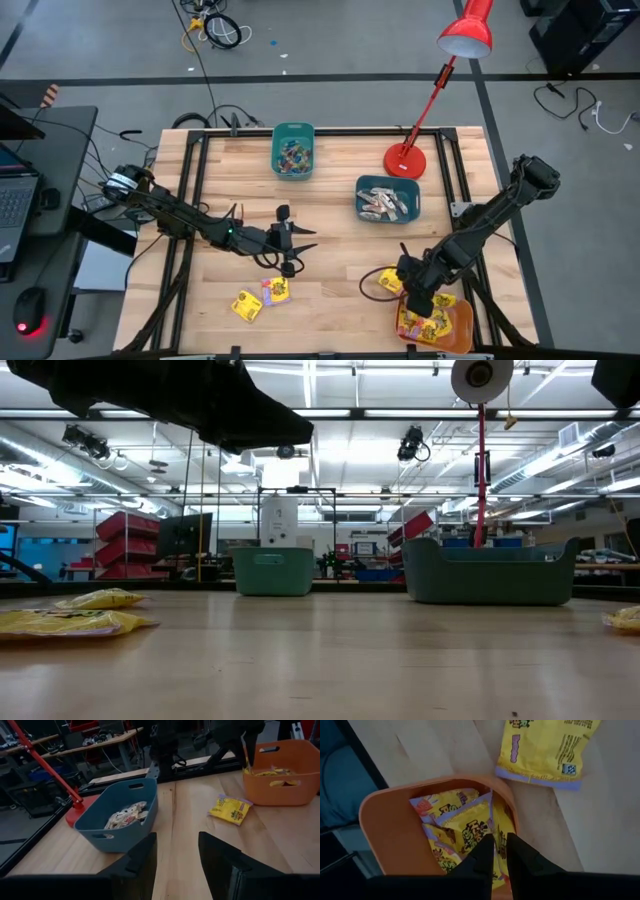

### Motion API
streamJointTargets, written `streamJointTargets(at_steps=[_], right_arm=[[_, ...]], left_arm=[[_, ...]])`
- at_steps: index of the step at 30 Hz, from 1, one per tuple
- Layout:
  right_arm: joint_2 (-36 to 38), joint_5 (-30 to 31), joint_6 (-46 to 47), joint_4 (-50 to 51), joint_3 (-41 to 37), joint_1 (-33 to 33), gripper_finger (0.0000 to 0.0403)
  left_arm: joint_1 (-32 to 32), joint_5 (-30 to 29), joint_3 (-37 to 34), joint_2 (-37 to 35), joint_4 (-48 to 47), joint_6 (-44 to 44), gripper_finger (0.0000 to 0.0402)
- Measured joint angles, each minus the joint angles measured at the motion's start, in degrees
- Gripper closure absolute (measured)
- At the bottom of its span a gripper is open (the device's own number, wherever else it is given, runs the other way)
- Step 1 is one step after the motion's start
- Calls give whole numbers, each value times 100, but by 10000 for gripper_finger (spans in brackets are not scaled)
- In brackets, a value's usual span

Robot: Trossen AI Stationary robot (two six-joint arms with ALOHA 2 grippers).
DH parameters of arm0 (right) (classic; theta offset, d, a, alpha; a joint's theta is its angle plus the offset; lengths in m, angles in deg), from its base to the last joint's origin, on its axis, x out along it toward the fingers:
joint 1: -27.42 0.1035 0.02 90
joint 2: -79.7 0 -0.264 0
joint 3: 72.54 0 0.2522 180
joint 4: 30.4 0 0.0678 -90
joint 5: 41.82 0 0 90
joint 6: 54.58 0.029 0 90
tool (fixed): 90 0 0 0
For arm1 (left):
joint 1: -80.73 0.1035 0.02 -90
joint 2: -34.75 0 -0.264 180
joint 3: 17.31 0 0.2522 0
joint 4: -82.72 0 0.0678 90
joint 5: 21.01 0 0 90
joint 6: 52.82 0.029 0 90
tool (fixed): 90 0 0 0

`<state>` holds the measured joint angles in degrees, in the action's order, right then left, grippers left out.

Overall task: Sort candy
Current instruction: Put the yellow candy bag into the orange bin

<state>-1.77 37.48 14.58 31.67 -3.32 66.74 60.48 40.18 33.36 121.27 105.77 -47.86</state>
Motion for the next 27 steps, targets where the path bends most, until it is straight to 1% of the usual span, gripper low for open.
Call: streamJointTargets(at_steps=[12, 15, 19, 23, 25, 27], right_arm=[[0, -266, 44, 27, 7, -127, 364], [0, -277, 48, 241, 165, -128, 364], [0, -261, 113, 749, 562, -128, 364], [0, -21, 114, 1356, 1038, -128, 364], [0, 253, 78, 1644, 1272, -128, 364], [2, 629, -73, 1702, 1439, -142, 364]], left_arm=[[0, -111, 0, 0, -107, 19, 254], [0, -112, 0, 0, -122, 19, 254], [0, -114, 0, 0, -125, 48, 254], [0, -115, 0, 0, -171, 73, 254], [1, -114, 0, 0, -208, 78, 254], [0, -72, 0, 0, -242, 78, 254]])
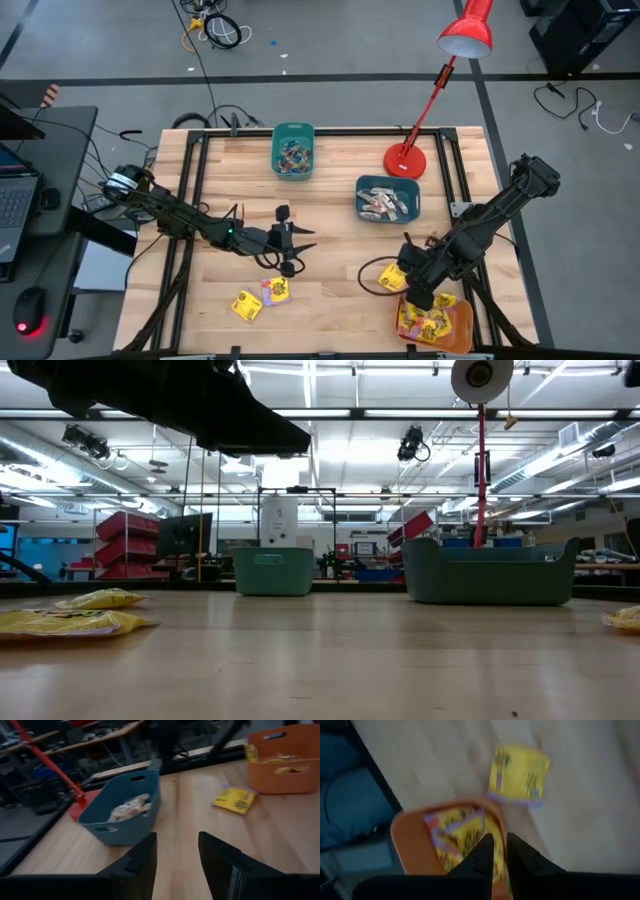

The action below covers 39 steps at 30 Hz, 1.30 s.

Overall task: Sort candy
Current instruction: Put the yellow candy bag into the orange bin

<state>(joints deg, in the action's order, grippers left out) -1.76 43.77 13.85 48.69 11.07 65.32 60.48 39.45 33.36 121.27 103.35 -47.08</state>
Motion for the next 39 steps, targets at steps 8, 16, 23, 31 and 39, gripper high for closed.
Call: streamJointTargets(at_steps=[8, 16, 23, 31, 39], right_arm=[[1, 685, -683, -162, 104, -507, 364], [-122, 867, -1778, -806, 104, -1085, 364], [-953, 650, -2583, -1521, 104, -1298, 364], [-1837, -154, -2727, -1583, 102, -1341, 355], [-2277, -462, -2754, -1535, 102, -1220, 283]], left_arm=[[-12, 523, 0, 0, -33, 21, 254], [-162, 207, 0, -545, -799, 28, 254], [-465, -349, 4, -1316, -1873, 120, 254], [-800, -871, 0, -1933, -2621, 102, 254], [-954, -1275, -5, -2079, -3304, -224, 254]])
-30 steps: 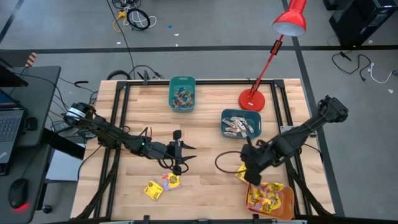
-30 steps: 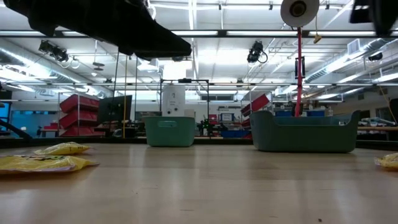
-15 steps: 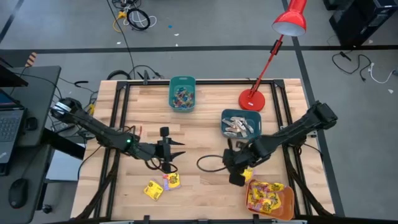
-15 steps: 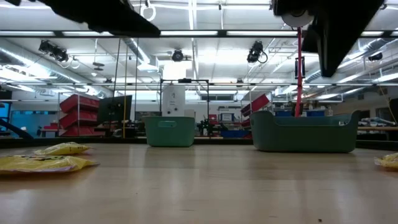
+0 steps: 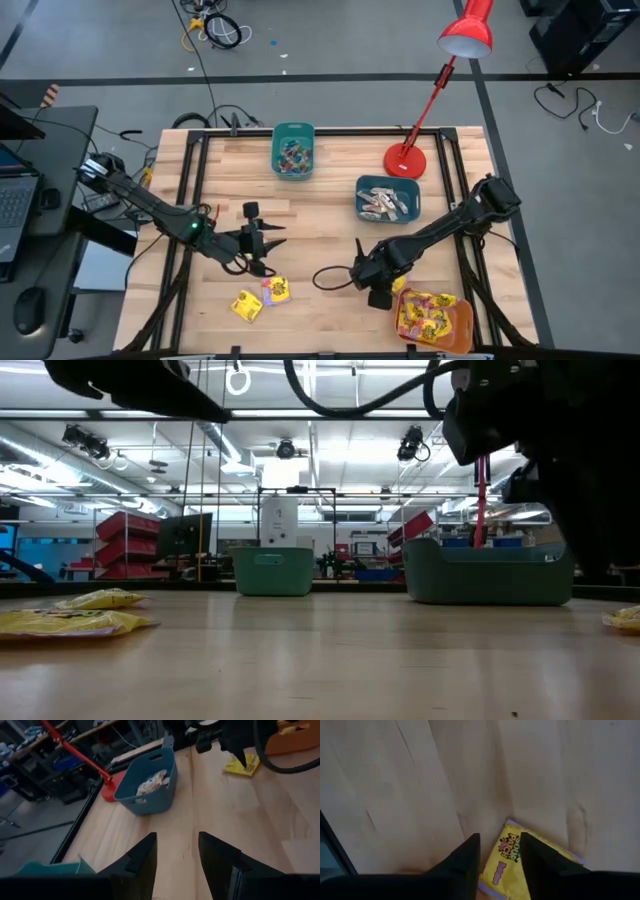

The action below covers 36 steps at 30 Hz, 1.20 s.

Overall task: Sort candy
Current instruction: Put the yellow candy bag into the orange bin

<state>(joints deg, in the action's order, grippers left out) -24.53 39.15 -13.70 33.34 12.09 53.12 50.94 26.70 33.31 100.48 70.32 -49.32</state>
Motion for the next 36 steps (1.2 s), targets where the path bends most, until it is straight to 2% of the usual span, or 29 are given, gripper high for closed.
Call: streamJointTargets(at_steps=[4, 8, 23, 29, 36], right_arm=[[-102, 3, 2, 49, -2, 65, 251], [-268, 22, -42, 55, -2, 86, 236], [-639, 446, -631, 230, -4, 119, 242], [-708, 498, -660, 219, 1, 119, 269], [-706, 522, -836, 122, -11, 110, 337]], left_arm=[[-10, -75, 1, -9, -341, -298, 254], [-28, -157, -1, -9, -530, -534, 254], [-38, -272, -1, -4, -688, -720, 254], [-38, -320, 1, -4, -721, -809, 254], [-38, -305, -1, -2, -731, -834, 254]])
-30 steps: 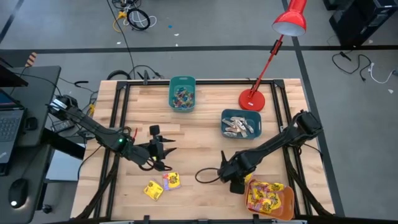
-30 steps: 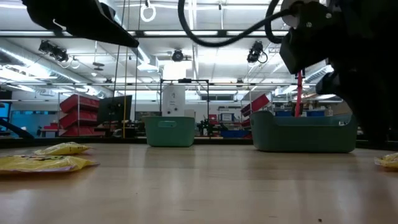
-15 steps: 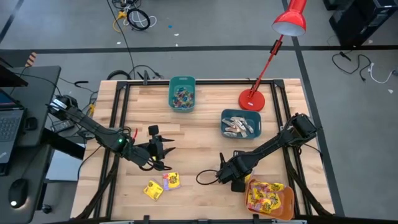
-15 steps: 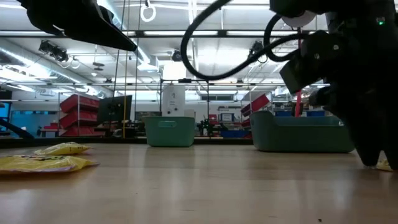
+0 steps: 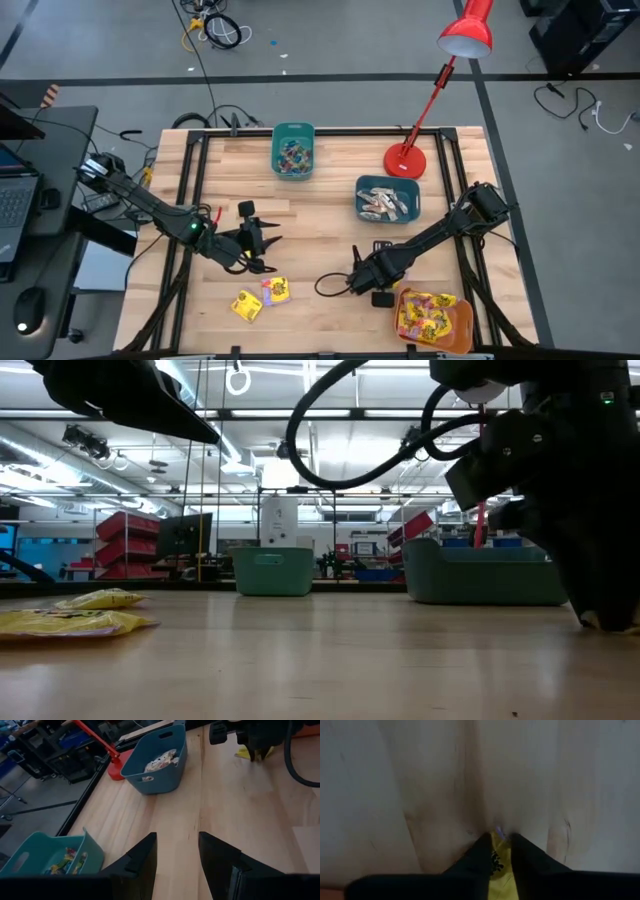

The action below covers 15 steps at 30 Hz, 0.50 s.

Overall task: Sort candy
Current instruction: Put the yellow candy bag into the orange bin

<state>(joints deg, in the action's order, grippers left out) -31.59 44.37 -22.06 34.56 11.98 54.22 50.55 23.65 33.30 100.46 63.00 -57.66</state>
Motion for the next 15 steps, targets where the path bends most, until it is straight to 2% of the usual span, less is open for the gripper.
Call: streamJointTargets(at_steps=[7, 15], right_arm=[[-10, -30, -246, -238, 91, -90, 397], [-24, -29, -493, -258, 439, -261, 402]], left_arm=[[0, 7, 0, 2, 0, -217, 254], [0, 174, 0, 91, 51, -444, 254]])
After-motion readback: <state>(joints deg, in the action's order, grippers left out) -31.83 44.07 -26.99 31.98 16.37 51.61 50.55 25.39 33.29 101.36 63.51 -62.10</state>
